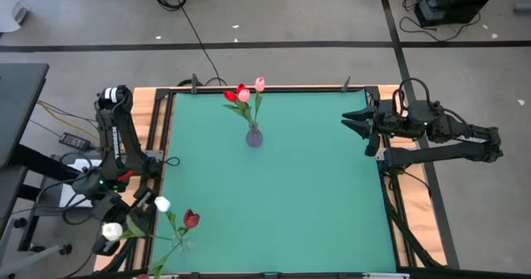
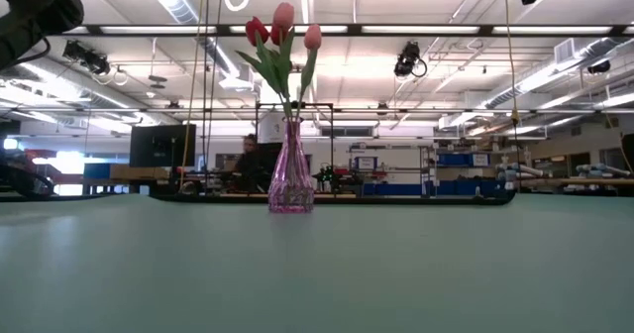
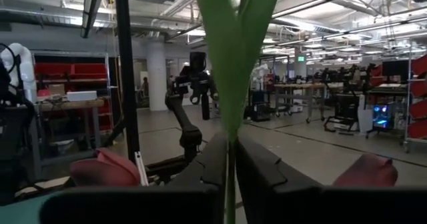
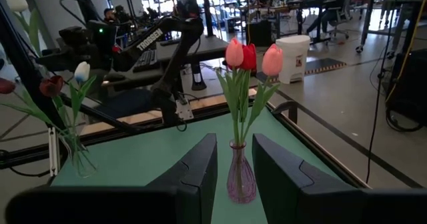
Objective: Sort flowers into vase by color
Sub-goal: Put the white flower into the transparent vase, then return to Home Position
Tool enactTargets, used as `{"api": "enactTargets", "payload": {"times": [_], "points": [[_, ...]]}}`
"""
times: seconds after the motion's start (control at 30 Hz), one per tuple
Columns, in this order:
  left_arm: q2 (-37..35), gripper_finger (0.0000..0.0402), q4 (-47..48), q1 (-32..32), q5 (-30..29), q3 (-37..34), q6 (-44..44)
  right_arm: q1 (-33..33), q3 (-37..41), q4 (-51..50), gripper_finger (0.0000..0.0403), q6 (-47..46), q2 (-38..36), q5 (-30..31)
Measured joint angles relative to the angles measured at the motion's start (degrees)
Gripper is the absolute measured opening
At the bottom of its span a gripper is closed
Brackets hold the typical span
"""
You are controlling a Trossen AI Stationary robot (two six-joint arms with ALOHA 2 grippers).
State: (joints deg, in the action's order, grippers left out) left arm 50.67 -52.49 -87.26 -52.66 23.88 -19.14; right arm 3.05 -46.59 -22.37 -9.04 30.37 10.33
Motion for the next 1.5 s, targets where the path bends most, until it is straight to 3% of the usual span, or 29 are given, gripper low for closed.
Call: {"api": "enactTargets", "payload": {"times": [0.43,0.87,1.07,1.5], "points": [[0.30,0.0130,-1.32,0.11,1.44,0.00,0.38,0.01,-0.01,0.00,0.0104,0.00,-0.02,0.00],[4.13,0.0133,-3.94,0.09,1.59,0.00,3.52,0.00,0.00,0.00,0.0104,0.00,-0.02,0.00],[3.56,0.0133,-5.63,-0.84,1.00,1.22,-0.54,0.00,-0.02,0.00,0.0104,0.00,0.00,0.01],[2.04,0.0133,4.27,-5.24,-8.34,9.61,-5.38,0.02,-0.02,0.00,0.0105,0.00,0.00,0.02]]}}
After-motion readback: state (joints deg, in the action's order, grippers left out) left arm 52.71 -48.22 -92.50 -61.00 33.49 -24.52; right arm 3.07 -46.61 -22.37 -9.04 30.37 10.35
